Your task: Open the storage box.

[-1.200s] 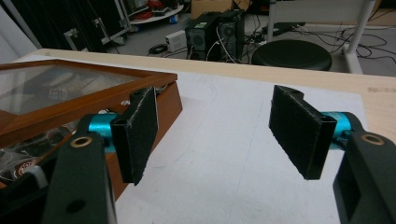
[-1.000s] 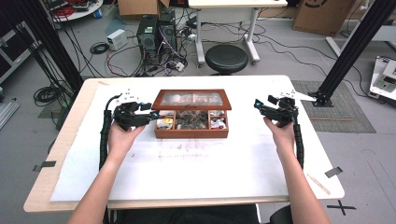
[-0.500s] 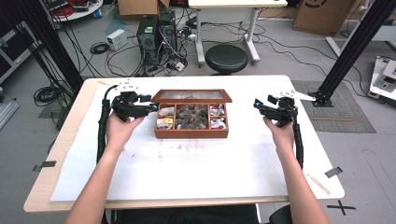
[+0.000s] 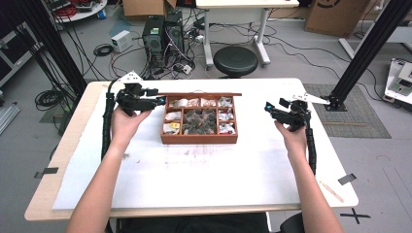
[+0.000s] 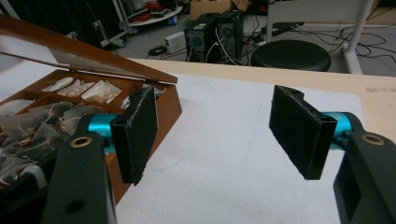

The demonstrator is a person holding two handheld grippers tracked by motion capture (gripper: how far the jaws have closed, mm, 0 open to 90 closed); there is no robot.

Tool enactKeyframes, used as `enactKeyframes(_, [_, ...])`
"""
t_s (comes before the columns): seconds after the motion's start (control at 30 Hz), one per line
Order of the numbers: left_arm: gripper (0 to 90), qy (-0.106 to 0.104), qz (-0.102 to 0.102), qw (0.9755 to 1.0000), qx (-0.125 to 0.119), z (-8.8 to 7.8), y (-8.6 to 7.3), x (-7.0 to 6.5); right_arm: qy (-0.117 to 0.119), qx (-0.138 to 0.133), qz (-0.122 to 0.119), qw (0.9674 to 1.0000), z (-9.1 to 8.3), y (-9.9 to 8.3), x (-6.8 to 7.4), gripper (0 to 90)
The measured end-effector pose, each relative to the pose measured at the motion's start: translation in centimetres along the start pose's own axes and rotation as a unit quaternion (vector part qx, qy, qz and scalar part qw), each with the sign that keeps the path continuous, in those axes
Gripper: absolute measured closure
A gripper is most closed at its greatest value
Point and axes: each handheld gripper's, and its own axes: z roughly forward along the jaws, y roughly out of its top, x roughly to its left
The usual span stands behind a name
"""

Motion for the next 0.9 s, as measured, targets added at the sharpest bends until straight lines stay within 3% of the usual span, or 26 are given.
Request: enactKeyframes(0.9, [48.4,0.021,-0.013,0.9995,-0.019,1.5,4.1,2.5,0.000,-0.005,0.006,1.0000,-0.2,0.3,-0.2,32.0])
